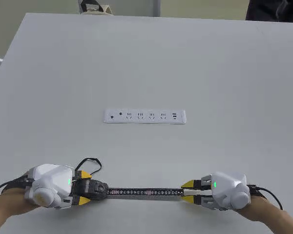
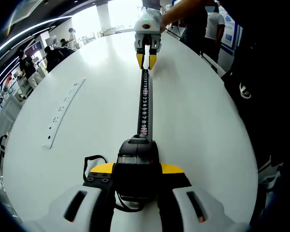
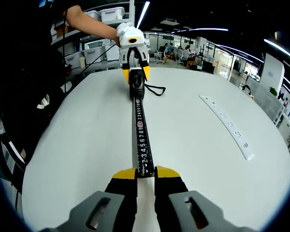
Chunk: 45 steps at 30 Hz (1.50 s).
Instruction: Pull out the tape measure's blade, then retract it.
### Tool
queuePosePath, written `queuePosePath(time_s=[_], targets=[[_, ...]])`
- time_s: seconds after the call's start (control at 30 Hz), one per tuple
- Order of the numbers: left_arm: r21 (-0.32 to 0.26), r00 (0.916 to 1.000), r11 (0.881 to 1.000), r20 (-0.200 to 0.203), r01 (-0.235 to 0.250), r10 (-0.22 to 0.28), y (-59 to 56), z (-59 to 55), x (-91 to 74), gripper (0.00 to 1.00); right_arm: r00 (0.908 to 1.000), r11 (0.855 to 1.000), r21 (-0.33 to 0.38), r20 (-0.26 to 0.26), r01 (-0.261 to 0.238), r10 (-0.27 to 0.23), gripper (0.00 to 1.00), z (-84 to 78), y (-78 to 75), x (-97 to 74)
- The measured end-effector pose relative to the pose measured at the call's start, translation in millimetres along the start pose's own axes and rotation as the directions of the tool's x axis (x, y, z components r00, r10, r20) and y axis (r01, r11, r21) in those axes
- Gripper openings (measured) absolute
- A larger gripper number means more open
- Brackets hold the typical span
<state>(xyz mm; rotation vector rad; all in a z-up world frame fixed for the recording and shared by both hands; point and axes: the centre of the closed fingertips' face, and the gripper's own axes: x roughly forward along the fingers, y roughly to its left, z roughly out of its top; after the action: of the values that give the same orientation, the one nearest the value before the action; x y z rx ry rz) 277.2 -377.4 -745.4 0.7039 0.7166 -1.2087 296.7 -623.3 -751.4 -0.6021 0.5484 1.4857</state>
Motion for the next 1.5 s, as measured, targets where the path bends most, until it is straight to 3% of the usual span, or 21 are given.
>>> queuePosePath(time_s=[0.63, 1.0, 1.5], targets=[[-0.002, 1.0, 1.0, -0.001, 0.004, -0.004, -0.1, 0.8, 1.1, 0.29, 0.9999, 1.0, 0.011, -0.016, 0.006, -0.006, 0.1, -12.3, -0.5, -7.3], [0.006, 1.0, 1.0, -0.002, 0.007, -0.007, -1.1, 0.7, 3.5, 0.29, 0.9994, 1.0, 0.019, -0.033, -0.005, 0.005, 0.11, -21.3, 3.1, -0.9], [-0.017, 1.0, 1.0, 0.001, 0.007, -0.007, -0.1, 3.8, 5.8, 0.3, 0.9987, 1.0, 0.013, -0.052, 0.006, -0.005, 0.13, -24.2, -3.3, 2.2]])
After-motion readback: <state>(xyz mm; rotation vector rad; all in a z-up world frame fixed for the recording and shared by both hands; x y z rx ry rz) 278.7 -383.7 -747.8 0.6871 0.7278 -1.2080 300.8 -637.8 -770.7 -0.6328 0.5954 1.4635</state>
